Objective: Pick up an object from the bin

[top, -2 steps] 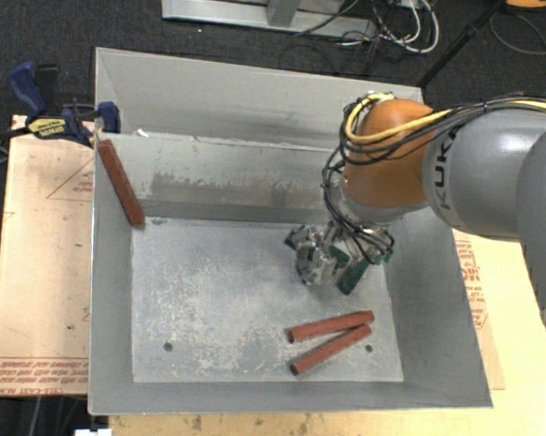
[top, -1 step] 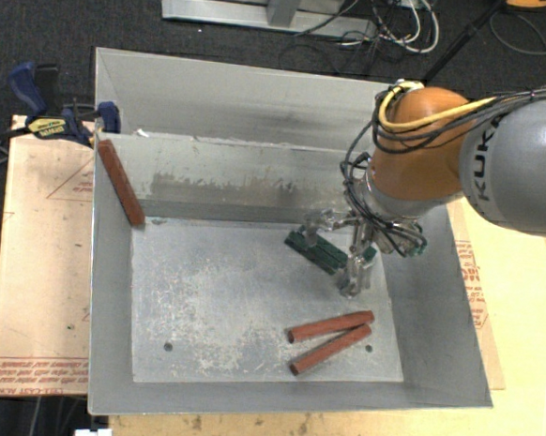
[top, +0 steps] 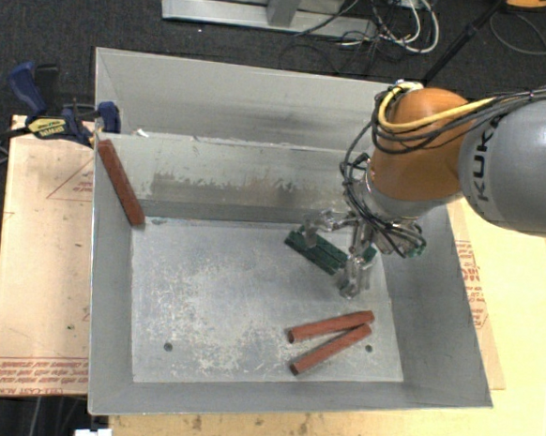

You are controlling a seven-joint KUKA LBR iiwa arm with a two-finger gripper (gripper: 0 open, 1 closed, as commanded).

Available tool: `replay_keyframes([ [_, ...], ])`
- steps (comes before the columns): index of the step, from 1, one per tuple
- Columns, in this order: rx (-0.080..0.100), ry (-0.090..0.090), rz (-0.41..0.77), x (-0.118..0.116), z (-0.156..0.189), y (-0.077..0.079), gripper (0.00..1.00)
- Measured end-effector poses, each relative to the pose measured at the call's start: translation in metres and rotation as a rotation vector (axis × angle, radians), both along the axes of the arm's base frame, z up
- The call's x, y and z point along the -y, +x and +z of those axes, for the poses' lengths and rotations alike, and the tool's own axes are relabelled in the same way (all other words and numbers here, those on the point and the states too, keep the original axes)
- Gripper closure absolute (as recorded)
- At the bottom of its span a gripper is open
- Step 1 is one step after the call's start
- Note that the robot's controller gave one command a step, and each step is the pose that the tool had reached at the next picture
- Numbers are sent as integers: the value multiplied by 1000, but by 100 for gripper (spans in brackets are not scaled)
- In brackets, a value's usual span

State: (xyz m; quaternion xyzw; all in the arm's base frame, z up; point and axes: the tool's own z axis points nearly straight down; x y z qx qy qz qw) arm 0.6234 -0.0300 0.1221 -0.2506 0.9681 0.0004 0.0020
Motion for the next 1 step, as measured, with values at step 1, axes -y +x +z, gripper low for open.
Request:
replay_keyframes([
  [1,5,0,117,11,-16,-29,0],
])
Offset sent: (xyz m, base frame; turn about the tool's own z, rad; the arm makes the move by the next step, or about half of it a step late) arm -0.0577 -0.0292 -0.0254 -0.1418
